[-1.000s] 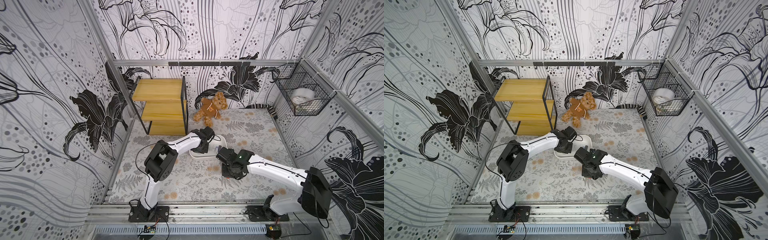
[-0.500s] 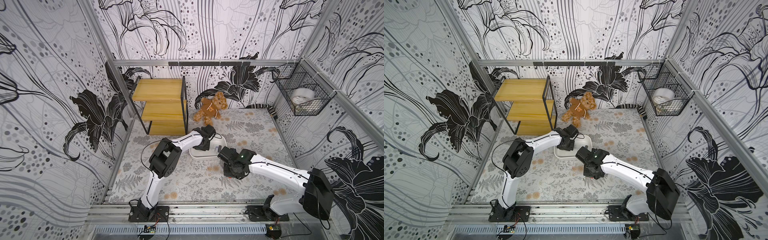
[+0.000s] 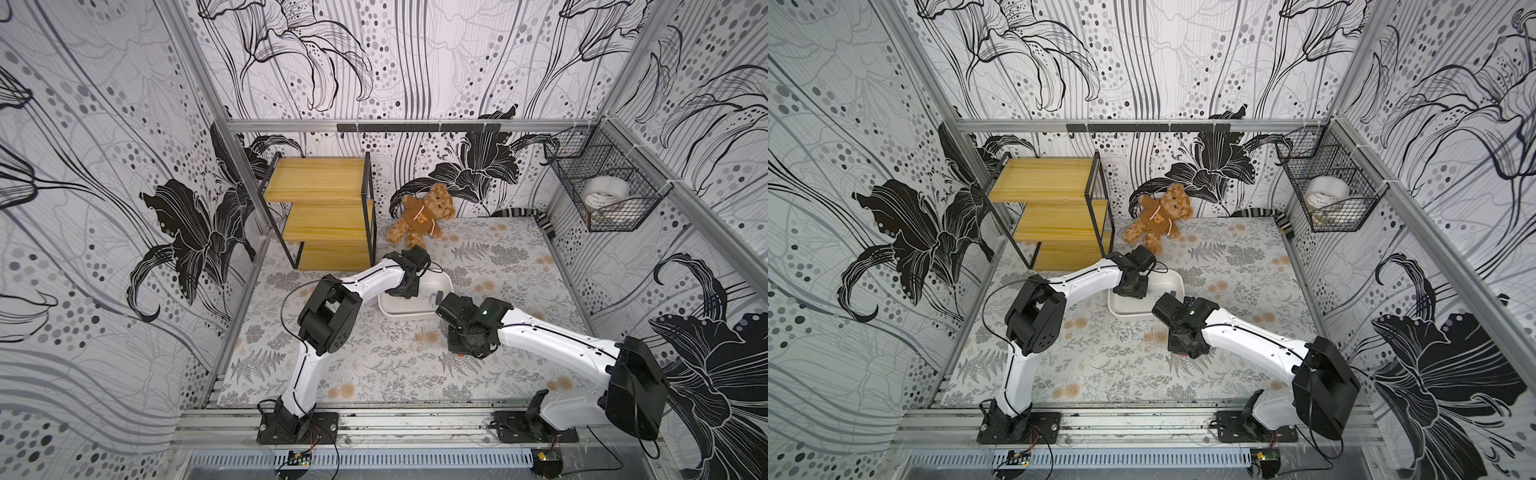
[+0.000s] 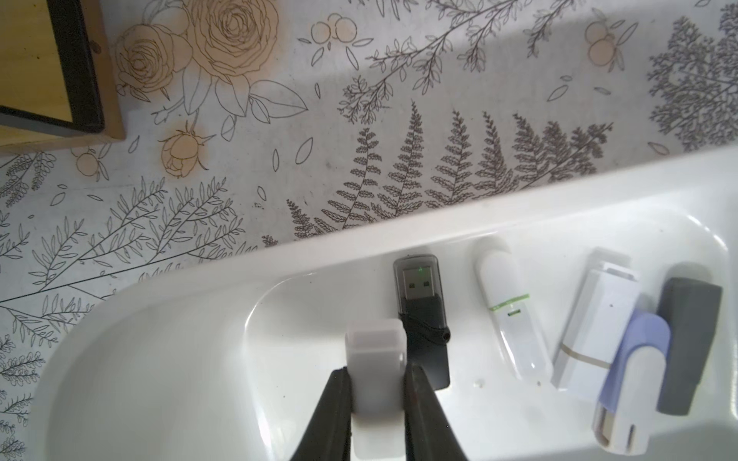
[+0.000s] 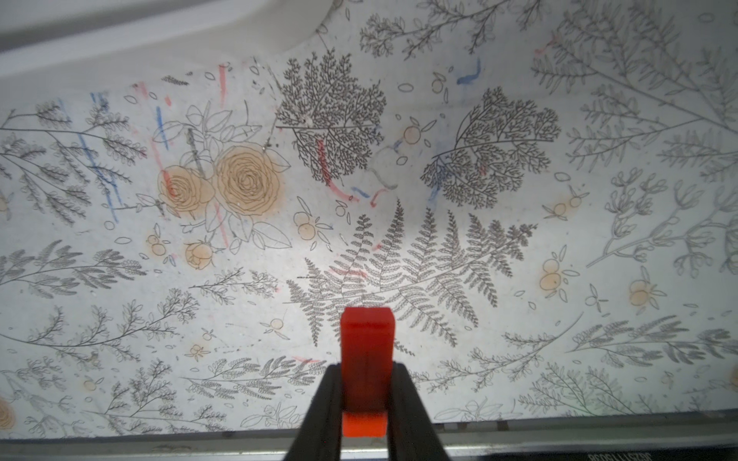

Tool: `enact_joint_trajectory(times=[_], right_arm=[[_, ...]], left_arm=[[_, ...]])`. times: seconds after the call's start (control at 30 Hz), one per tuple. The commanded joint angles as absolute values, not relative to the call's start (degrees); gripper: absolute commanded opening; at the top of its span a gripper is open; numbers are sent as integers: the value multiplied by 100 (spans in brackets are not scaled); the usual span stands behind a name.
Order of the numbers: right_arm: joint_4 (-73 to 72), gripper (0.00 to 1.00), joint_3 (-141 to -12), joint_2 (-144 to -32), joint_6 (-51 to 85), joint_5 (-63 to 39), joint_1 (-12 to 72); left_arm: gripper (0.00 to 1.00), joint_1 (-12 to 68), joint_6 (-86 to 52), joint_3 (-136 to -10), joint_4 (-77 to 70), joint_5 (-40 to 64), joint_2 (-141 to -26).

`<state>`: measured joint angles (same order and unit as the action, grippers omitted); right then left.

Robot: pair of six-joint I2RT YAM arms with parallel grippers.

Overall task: Put the usb flash drive into the storage box
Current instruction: Place the USB flash in the storage box.

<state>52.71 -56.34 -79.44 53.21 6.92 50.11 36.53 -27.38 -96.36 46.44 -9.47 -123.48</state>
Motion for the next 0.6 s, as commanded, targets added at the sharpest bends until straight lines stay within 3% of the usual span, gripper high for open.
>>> enact_joint_trajectory(times=[0.0,0.27,0.57], right_arm=[[5384,0,-5598,-7869,5237,782,4967],[5330,0,-5602,-7918,5187,748,4949],[5334,0,-5677,-7954,5134,806,4944]], left_arm=[[5,3604,-2795,-9763,4735,-1013,-12496],[9,3599,-2844,-9559,4767,-1108,-12416],[38,3597,-2896,-9494,4691,-1086,-12406]])
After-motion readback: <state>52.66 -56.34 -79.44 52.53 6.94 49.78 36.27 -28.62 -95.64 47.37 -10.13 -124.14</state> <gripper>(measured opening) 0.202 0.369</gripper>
